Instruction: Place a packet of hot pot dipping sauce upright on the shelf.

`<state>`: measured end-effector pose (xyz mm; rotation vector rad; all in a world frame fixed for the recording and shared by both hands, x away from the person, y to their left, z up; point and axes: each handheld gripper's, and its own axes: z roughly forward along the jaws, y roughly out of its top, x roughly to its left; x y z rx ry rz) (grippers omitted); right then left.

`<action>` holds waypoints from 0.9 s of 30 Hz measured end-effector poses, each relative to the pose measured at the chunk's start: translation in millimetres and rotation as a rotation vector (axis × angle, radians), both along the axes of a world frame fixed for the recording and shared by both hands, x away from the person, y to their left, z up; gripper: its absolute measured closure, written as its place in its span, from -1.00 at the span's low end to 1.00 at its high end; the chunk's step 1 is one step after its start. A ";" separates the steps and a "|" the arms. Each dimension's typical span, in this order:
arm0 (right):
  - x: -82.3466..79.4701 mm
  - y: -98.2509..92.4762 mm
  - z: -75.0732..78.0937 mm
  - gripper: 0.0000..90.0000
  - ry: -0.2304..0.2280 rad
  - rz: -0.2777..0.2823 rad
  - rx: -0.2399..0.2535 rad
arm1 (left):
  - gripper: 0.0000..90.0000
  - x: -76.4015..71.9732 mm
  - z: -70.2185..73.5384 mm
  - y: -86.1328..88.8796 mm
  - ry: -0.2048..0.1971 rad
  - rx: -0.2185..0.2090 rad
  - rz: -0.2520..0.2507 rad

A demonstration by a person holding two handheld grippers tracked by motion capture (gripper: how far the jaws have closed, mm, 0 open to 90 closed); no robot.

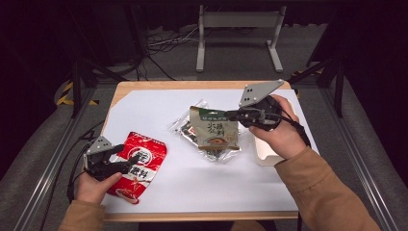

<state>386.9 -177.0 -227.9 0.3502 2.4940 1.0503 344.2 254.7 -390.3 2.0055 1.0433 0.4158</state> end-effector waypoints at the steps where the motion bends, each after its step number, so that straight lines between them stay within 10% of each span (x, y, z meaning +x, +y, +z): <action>1: 1.0 -2.6 0.7 0.99 -0.003 -0.008 0.003 | -0.36 0.0 0.0 0.0 0.000 0.000 0.000; 27: 28.8 -66.8 14.8 0.99 -0.106 -0.159 0.041 | -0.37 0.6 -0.8 0.8 -0.002 -0.002 0.007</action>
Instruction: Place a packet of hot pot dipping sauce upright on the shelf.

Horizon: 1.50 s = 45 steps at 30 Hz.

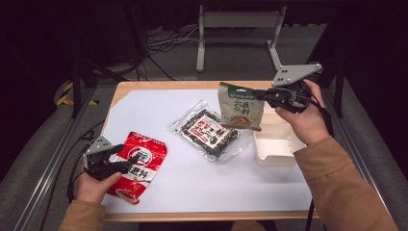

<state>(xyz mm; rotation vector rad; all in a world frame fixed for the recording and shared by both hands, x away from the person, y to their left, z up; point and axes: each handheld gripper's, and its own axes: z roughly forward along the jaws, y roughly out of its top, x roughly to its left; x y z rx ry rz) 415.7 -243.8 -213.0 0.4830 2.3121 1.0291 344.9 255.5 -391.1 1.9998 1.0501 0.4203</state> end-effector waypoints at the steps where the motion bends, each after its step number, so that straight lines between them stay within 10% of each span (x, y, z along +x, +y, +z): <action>1: 1.0 -2.1 -0.5 0.99 -0.006 -0.007 0.003 | -0.37 -0.1 0.0 -0.1 0.000 0.000 0.000; 45: 65.7 -88.7 -8.8 1.00 -0.075 -0.102 -0.027 | -0.37 -25.2 -7.8 21.8 0.016 0.006 0.085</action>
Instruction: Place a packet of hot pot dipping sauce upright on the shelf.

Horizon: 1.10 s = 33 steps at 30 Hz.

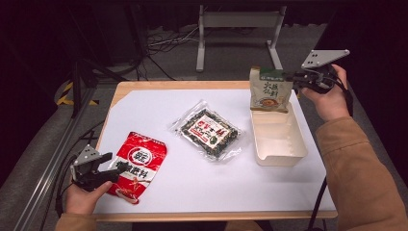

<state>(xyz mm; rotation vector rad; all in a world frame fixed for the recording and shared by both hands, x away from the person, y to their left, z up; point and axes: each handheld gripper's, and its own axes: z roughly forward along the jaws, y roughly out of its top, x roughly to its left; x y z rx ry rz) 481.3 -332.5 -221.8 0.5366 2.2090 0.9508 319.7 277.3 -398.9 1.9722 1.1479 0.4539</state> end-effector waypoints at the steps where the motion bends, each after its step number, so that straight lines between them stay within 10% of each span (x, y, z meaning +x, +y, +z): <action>1: 1.0 -0.7 -0.7 1.00 0.002 -0.004 0.004 | -0.37 0.3 -0.1 -0.1 0.001 -0.001 0.000; 33: 23.1 -10.6 -42.0 0.99 0.047 -0.043 -0.015 | -0.37 6.4 -1.0 -7.8 0.002 0.005 -0.019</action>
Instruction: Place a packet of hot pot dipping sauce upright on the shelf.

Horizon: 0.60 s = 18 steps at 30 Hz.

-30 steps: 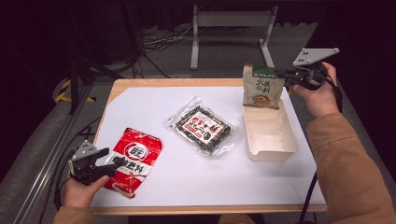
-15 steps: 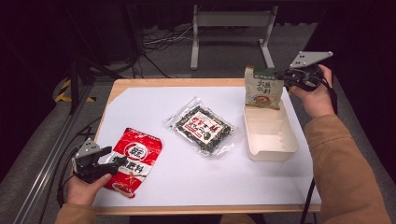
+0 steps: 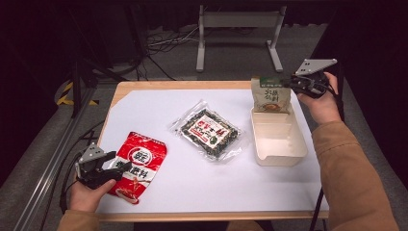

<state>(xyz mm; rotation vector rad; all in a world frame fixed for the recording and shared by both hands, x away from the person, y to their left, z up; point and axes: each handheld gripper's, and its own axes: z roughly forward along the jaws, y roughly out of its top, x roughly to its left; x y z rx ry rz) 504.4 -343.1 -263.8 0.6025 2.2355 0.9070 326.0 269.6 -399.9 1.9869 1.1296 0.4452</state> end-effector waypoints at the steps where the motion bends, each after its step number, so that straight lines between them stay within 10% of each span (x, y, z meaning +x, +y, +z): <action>1: 0.2 -0.8 -2.6 0.99 0.008 -0.005 0.004 | -0.37 0.1 0.0 -0.1 0.000 0.000 0.000; 18: -0.5 -7.5 -26.3 0.83 0.105 -0.089 -0.002 | -0.37 5.6 1.8 -4.8 -0.006 -0.002 -0.021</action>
